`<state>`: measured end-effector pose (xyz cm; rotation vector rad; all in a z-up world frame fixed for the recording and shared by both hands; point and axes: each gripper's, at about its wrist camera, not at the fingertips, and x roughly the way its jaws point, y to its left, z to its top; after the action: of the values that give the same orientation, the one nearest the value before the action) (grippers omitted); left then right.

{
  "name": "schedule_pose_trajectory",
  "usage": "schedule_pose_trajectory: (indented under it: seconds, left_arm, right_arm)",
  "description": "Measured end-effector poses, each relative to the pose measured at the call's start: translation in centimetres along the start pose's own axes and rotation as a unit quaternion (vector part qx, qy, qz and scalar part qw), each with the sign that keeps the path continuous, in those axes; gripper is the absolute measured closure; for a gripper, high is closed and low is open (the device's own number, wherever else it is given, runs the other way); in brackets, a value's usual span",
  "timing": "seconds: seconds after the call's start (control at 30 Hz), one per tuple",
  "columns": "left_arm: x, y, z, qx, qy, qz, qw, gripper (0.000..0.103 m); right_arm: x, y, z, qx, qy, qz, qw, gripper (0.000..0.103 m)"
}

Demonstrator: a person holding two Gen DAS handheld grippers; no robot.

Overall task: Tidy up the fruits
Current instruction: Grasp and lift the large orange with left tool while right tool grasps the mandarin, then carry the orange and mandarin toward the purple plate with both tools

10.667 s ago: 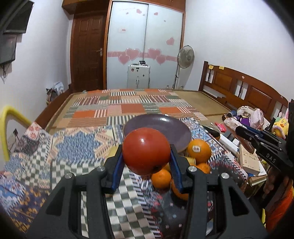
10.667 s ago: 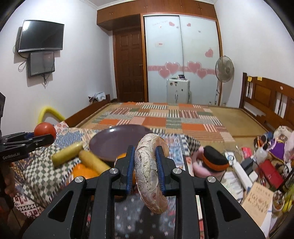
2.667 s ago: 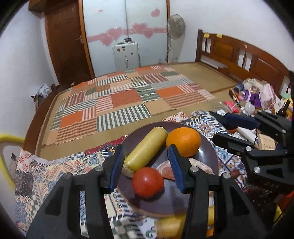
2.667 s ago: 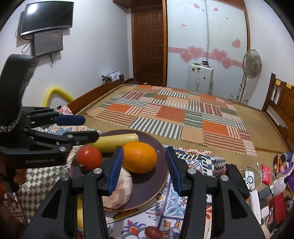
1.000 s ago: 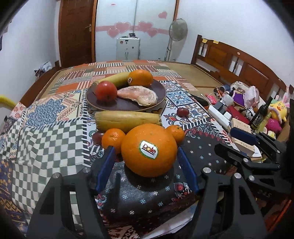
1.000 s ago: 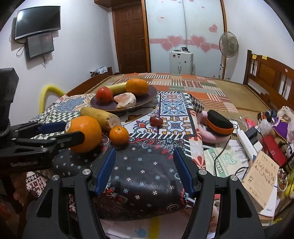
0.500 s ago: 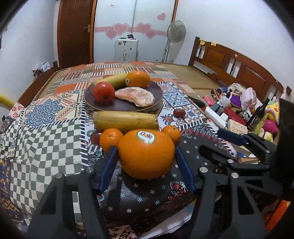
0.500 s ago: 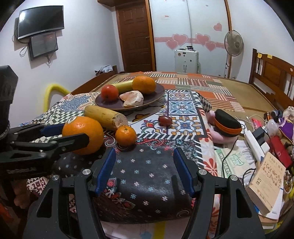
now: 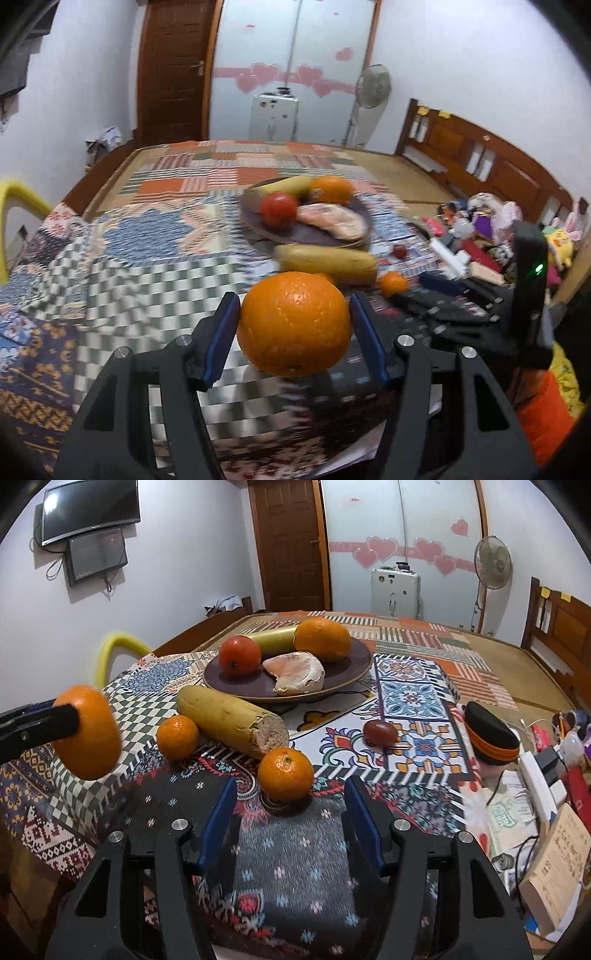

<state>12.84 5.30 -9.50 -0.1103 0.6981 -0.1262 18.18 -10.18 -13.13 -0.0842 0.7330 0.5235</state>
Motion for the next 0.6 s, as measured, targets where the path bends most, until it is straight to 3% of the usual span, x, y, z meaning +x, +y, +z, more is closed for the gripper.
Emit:
schedule_pose_trajectory:
  seconds: [0.13, 0.27, 0.4, 0.6]
  left_arm:
    - [1.2, 2.2, -0.9, -0.005, 0.026, 0.026, 0.9993, 0.042]
    - [1.4, 2.7, -1.2, -0.001, 0.023, 0.020, 0.9995, 0.042]
    - [1.8, 2.3, -1.3, 0.014, 0.011, 0.027, 0.9995, 0.042]
    - [3.1, 2.7, -0.2, 0.003, 0.013, 0.020, 0.9997, 0.041]
  right_arm:
    - [0.6, -0.2, 0.1, 0.006, 0.008, 0.005, 1.000, 0.055]
    - [1.1, 0.1, 0.3, 0.005, 0.012, 0.006, 1.000, 0.057]
    - [1.4, 0.3, 0.5, 0.002, 0.015, 0.009, 1.000, 0.071]
    - [1.3, 0.2, 0.4, 0.002, 0.014, 0.015, 1.000, 0.071]
